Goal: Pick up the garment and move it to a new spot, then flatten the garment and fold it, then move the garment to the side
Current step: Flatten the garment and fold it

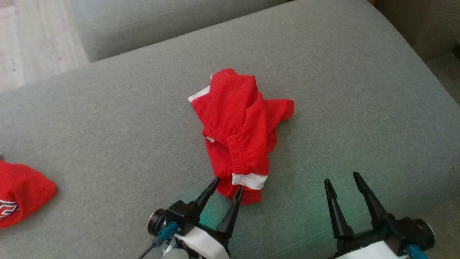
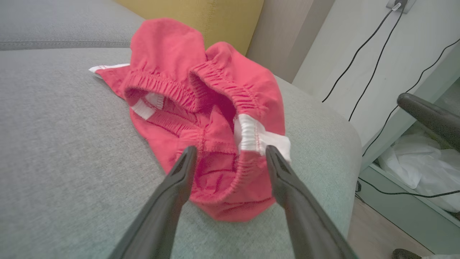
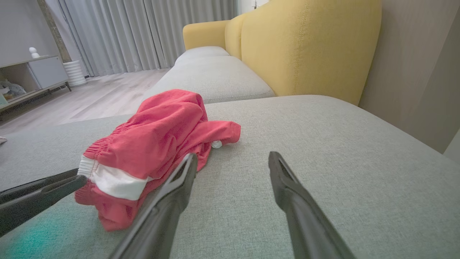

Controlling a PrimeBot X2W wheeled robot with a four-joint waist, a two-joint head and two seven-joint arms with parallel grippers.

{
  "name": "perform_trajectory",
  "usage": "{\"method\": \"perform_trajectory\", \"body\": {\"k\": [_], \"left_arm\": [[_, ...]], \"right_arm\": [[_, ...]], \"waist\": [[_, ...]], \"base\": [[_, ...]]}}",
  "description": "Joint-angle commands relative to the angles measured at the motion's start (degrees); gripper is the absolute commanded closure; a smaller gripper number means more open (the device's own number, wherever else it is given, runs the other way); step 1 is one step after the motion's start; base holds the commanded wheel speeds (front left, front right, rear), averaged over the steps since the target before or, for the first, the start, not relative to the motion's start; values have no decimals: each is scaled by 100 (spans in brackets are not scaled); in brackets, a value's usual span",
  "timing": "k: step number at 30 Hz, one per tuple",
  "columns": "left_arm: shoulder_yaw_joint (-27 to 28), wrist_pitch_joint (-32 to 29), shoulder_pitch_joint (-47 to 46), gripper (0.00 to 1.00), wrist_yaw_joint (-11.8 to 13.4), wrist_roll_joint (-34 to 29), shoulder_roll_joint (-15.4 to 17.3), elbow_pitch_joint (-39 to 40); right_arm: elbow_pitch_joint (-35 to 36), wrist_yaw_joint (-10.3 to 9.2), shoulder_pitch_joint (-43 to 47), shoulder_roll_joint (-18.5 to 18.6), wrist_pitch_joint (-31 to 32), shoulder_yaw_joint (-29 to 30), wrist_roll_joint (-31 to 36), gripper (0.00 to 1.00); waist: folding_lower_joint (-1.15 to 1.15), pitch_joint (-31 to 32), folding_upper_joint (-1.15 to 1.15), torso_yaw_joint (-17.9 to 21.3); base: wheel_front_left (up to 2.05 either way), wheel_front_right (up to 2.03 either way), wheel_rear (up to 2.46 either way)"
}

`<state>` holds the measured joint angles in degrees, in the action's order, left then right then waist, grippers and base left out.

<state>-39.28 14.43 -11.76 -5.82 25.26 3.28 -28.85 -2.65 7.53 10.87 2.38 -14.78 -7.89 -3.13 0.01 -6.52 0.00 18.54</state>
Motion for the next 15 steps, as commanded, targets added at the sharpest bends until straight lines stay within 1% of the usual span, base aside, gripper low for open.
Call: {"method": "perform_trajectory", "body": {"k": [1, 4, 5, 6, 7, 10, 13, 15], "left_arm": [[112, 55, -220, 0, 10, 57, -40, 119], [33, 55, -339, 0, -34, 67, -40, 92], [-6, 55, -384, 22, -51, 33, -40, 95], [-29, 56, -429, 56, -66, -4, -40, 137], [-37, 56, -459, 100, -80, -16, -40, 193], [-139, 56, -608, 100, -126, -105, -40, 425], [-264, 56, -895, 100, -155, -141, -38, 714], [-453, 56, -1229, 100, -162, -81, -10, 904]], "right_arm": [[196, -4, -225, 50, -22, -157, -44, 0], [200, -4, -258, 50, -22, -177, -51, 0], [203, -4, -266, 50, -22, -181, -59, 0], [205, -4, -272, 50, -22, -182, -68, 0], [203, -4, -283, 50, -22, -179, -79, 0], [168, -4, -338, 50, -22, -211, -95, 0], [116, -4, -422, 50, -22, -393, -44, 0], [61, -4, -483, 50, -22, -550, -34, 0]], "waist": [[-1, -76, 0, 63], [-1, -133, 0, 87], [-1, -150, 0, 94], [-1, -165, 0, 99], [-1, -184, 0, 106], [-1, -230, 0, 120], [-1, -295, 0, 134], [-1, -336, 0, 130]], "base": [[0, 0, 0], [0, 0, 0], [0, 0, 0], [0, 0, 0], [0, 0, 0], [0, 0, 0], [0, 0, 0], [0, 0, 0]]}}
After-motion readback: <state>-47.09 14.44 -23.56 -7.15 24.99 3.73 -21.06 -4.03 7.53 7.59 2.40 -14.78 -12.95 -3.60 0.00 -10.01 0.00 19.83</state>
